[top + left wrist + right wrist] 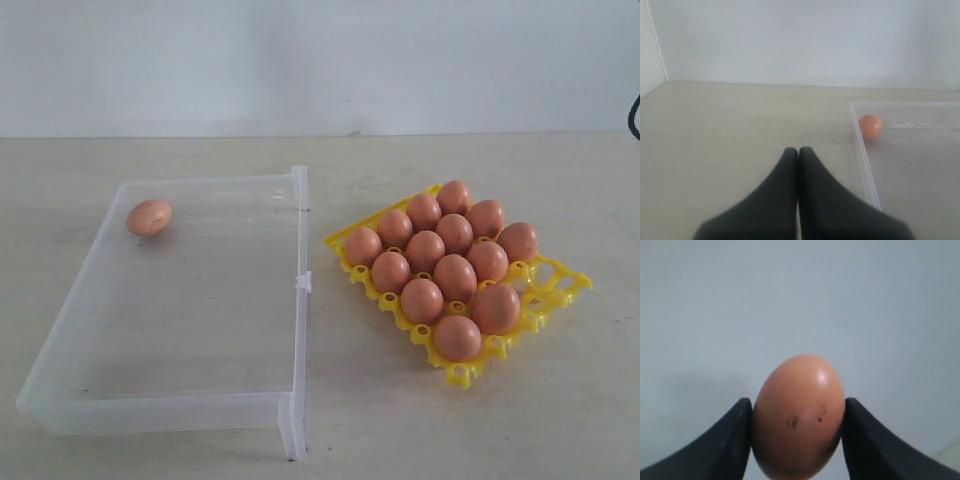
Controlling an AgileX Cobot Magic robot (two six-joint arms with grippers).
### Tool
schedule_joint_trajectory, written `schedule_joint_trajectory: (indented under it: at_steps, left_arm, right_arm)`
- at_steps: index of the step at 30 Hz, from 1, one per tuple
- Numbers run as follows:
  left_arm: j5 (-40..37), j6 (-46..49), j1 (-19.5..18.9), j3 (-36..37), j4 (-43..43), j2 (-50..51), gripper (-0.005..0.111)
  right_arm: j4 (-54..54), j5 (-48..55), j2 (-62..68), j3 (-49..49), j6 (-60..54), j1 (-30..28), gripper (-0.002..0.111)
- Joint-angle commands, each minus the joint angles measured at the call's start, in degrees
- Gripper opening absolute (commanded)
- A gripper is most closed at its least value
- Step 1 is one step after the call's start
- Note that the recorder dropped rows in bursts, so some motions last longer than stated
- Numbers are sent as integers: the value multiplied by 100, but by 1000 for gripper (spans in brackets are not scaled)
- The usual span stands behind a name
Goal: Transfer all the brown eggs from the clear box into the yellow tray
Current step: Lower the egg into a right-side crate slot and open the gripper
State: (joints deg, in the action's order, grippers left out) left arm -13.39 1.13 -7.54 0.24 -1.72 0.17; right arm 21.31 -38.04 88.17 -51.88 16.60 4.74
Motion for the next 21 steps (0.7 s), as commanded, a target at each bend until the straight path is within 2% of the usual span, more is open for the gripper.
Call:
schedule_joint_trajectory:
  at_steps: [1, 5, 7, 8, 9, 10, 11, 12, 14, 21]
  left_arm:
    - [8, 3, 18, -24, -31, -17, -4]
    - [8, 3, 18, -24, -31, -17, -4]
    - [8, 3, 18, -24, -31, -17, -4]
    - [8, 3, 18, -24, -31, -17, -4]
    - [8, 3, 18, -24, -31, -17, -4]
    - [8, 3, 18, -24, -31, -17, -4]
    - [8, 3, 18, -24, -31, -17, -4]
    - [8, 3, 18, -24, -31, -17, -4]
    - [8, 3, 18, -24, -31, -17, -4]
    - [8, 3, 18, -24, -31, -17, -4]
  right_arm:
    - [-2362, -994, 226, -18, 1278, -123, 0]
    - [-6330, -1662, 226, -18, 4215, -524, 0]
    - [-7996, -2244, 226, -18, 5273, -860, 0]
    - [-9562, -2887, 230, -18, 5972, -1278, 0]
    - [-10228, -3125, 230, -18, 6113, -1507, 0]
    - [-11391, -3192, 230, -18, 6437, -1992, 0]
    - [-11975, -3192, 240, -18, 6632, -2228, 0]
    - [-12126, -3192, 334, 126, 6837, -2592, 0]
    - [-12126, -3192, 598, 380, 6579, -2826, 0]
    - [-12126, -1734, 1256, 620, 5703, -2287, 0]
